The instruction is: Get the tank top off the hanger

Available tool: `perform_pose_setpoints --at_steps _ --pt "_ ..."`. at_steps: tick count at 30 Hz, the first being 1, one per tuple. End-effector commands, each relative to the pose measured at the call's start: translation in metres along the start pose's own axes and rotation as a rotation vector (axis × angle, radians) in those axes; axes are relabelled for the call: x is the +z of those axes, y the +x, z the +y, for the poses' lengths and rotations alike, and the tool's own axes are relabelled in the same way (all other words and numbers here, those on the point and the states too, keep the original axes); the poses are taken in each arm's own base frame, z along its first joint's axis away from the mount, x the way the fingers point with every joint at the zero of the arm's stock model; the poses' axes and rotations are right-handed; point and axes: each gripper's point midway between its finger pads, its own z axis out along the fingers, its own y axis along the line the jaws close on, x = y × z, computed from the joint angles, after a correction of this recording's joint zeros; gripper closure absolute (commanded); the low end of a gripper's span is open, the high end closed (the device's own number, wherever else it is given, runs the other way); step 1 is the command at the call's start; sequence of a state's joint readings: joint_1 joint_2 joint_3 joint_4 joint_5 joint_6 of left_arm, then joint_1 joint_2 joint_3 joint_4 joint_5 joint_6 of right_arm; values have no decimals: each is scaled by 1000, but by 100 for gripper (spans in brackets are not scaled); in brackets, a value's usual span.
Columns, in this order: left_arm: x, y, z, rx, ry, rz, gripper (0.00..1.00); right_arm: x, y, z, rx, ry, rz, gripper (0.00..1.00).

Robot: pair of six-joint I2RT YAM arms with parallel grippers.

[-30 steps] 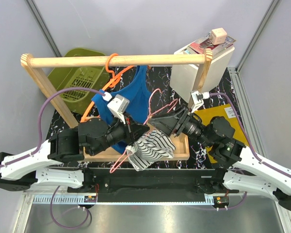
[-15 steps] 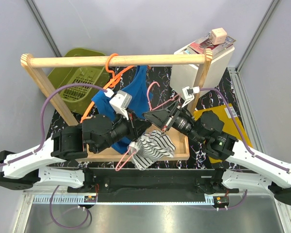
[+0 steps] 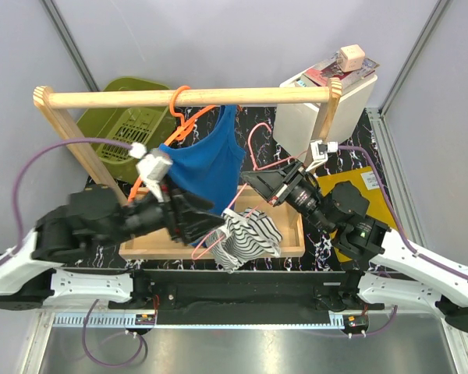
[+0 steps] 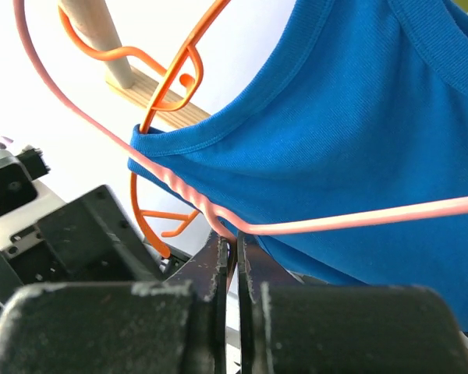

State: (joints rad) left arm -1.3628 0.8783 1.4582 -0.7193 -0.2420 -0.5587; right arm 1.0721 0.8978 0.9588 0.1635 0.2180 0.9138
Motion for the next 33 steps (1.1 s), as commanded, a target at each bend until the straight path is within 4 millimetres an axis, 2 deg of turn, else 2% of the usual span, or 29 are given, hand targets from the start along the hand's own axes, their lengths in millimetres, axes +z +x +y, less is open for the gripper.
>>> perform_pose_setpoints --at_steps 1,2,4,5,9,11,15,21,24,25,28,33 --pt "-49 -7 -20 -2 173 -14 43 3 -11 17 23 -47 -37 100" --pt "-48 5 -10 -6 143 12 47 6 -10 19 22 -57 -33 100" --pt "-50 15 4 -17 100 13 53 6 -4 24 21 -83 -2 100" --pt "-51 26 11 -21 88 26 56 7 -2 26 20 -95 7 100" --pt "-55 43 21 -24 88 42 73 5 3 32 17 -132 37 100" --pt "-56 48 26 -33 79 39 74 1 2 35 25 -148 39 100" --pt "-48 61 29 -13 71 81 64 -2 1 38 42 -166 34 100" --pt "-31 81 40 40 18 150 63 -4 -2 44 50 -181 31 100" --pt "-28 85 37 54 35 171 61 -4 -2 43 44 -176 31 100" --pt "-26 87 35 61 41 185 56 -4 -3 43 45 -176 27 100" --pt "-22 90 33 68 46 205 48 -3 -2 41 48 -174 23 100" --pt "-16 85 28 82 49 204 46 0 0 41 48 -175 30 100"
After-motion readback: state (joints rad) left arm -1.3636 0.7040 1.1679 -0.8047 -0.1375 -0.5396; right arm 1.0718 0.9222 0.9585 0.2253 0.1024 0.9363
